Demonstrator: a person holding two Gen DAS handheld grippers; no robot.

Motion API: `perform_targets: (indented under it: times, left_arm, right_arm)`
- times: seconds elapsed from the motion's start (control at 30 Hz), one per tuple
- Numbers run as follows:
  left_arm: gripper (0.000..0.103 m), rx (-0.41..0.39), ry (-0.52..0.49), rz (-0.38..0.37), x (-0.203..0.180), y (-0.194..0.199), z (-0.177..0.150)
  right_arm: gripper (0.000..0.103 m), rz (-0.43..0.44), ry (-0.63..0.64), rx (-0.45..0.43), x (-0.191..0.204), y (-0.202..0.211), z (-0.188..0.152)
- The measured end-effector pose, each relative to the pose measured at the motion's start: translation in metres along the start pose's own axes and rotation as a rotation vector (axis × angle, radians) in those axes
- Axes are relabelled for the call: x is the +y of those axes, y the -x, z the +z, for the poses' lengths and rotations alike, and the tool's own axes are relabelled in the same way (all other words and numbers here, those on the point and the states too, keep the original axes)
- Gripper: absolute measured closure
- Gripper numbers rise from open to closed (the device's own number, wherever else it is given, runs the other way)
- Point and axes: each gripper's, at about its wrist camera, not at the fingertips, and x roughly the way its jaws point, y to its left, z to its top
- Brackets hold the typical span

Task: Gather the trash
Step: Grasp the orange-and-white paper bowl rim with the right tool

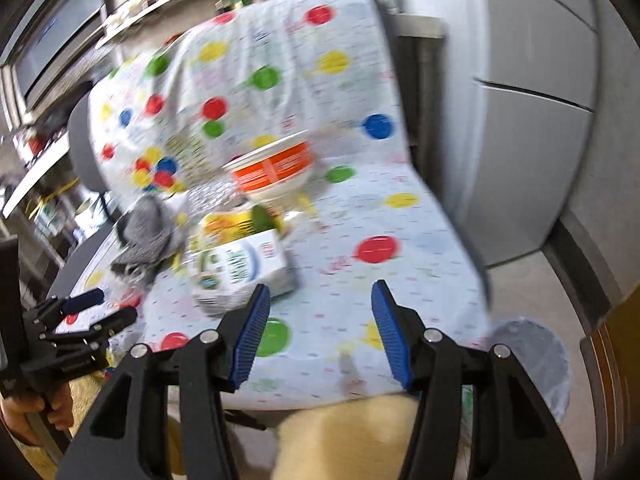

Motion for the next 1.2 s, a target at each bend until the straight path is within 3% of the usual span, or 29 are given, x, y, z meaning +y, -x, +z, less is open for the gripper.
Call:
perform_targets:
  times: [0.23,0.53,0.7,0.83,1.03,1.2]
  left_arm:
    - [0.022,-0.007,0.126,0.078,0.065,0.0,0.007]
    - [0.022,-0.012,0.19,0.17,0.12,0.003,0.019]
    - [0.022,-0.009,0.238,0.199,0.148,0.001,0.017]
    - [0.022,-0.006,0.219,0.187,0.151,-0.001,0.015]
    - [0.022,-0.006,0.218,0.189,0.148,-0.015,0.03]
    - [0.022,0.001,0.21,0.21,0.146,-0.03,0.049]
  right_arm:
    - [0.047,0.038,0.071,0.044,0.036,-0.024,0.01]
    - [0.034,0.157,0.211,0.035,0.106,-0.065,0.039]
    - [0.033,0.21,0.255,0.063,0.143,-0.092,0.049]
    - [0.033,0.133,0.243,0.028,0.137,-0.097,0.06]
    - [0.033,-0.071,0.123,-0.008,0.076,-0.122,0.104]
    - [0.041,-0.127,0.038,-0.018,0.04,-0.147,0.138]
